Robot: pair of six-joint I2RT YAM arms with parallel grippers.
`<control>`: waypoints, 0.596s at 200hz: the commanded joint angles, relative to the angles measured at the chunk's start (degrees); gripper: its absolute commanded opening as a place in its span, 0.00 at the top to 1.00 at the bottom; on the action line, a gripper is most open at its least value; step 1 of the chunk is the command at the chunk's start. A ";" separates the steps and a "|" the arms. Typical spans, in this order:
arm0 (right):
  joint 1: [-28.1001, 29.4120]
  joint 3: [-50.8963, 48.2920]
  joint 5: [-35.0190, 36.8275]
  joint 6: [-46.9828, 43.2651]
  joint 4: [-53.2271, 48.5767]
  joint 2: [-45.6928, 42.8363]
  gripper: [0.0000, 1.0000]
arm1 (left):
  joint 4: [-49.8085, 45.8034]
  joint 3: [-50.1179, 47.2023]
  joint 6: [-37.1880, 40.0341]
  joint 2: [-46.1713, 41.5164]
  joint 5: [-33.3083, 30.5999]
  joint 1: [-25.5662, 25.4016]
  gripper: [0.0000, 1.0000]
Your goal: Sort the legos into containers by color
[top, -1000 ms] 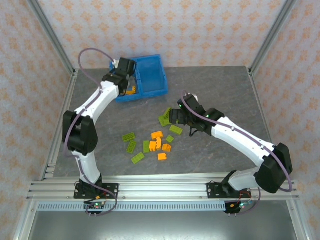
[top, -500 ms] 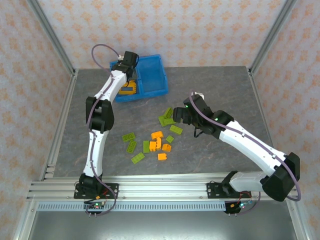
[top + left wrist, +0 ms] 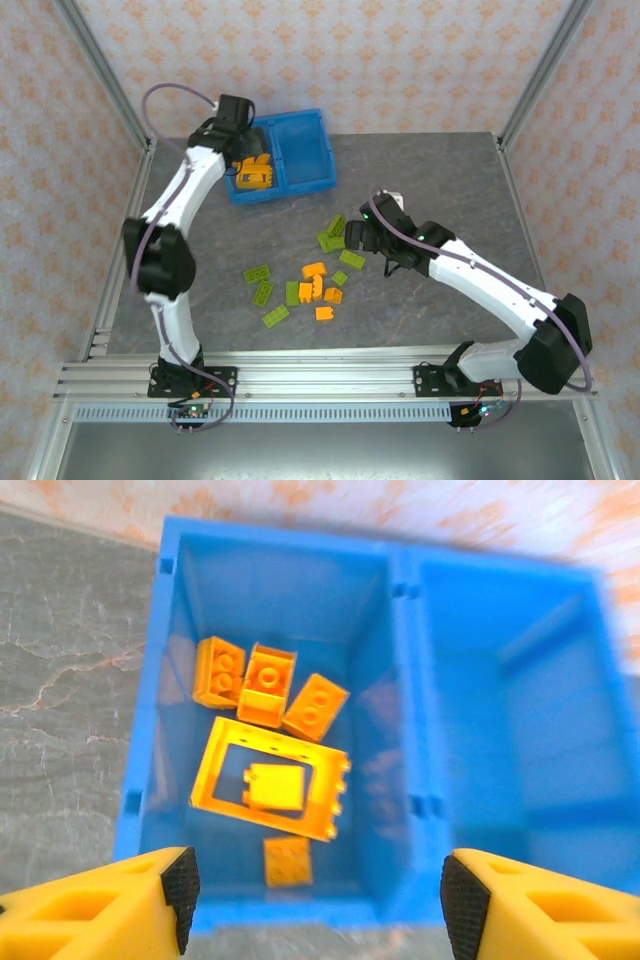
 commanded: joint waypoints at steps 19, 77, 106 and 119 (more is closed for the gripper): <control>-0.19 2.13 -2.41 -4.15 1.15 8.68 0.01 | 8.76 -19.15 -0.68 -21.91 7.53 -4.18 0.29; -1.34 3.51 -4.90 -6.93 4.73 20.57 0.01 | -6.16 -28.23 16.35 -39.10 7.03 -11.17 0.12; -2.63 4.61 -9.08 -13.69 5.14 25.07 0.01 | -12.48 -27.43 21.49 -39.90 13.17 -11.38 0.02; -2.65 6.00 -9.80 -15.43 3.61 27.27 0.00 | -13.81 -28.16 24.52 -39.58 15.73 -11.38 0.01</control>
